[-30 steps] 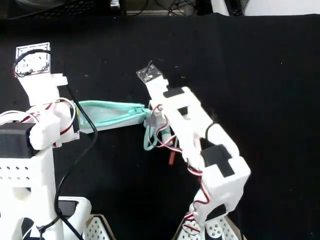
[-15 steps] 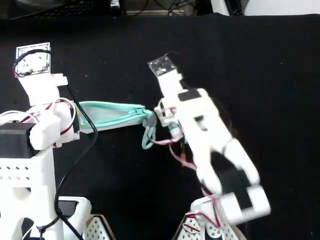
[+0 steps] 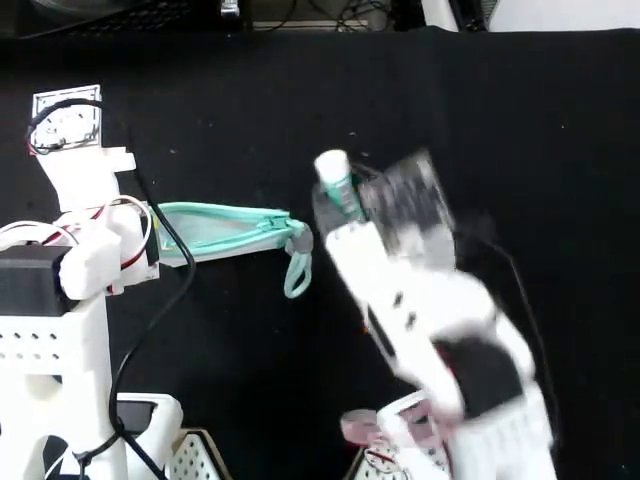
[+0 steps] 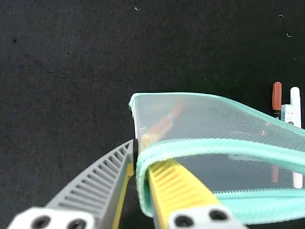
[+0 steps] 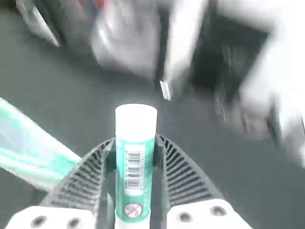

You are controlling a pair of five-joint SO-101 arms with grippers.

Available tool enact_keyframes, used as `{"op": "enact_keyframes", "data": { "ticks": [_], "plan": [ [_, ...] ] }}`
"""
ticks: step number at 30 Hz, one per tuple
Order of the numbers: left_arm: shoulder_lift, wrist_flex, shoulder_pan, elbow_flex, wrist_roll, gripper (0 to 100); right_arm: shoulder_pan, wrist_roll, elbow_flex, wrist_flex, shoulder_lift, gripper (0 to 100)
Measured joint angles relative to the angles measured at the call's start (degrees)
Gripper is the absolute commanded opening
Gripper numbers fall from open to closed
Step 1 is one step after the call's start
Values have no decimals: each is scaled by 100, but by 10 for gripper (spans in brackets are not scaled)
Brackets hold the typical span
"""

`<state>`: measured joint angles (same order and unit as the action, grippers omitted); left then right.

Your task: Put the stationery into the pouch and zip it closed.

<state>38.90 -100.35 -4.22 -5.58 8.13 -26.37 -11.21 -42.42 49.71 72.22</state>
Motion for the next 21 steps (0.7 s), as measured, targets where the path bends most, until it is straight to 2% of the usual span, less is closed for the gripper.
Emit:
{"op": "enact_keyframes", "data": {
  "ticks": [9,15,21],
  "plan": [
    [0,0,0,0,0,30,-2048,9,-360,-2215,545,14],
    [0,0,0,0,0,30,-2286,0,-1275,-3288,-123,14],
    [0,0,0,0,0,30,-2295,9,-1556,-4237,-774,14]
  ]
}}
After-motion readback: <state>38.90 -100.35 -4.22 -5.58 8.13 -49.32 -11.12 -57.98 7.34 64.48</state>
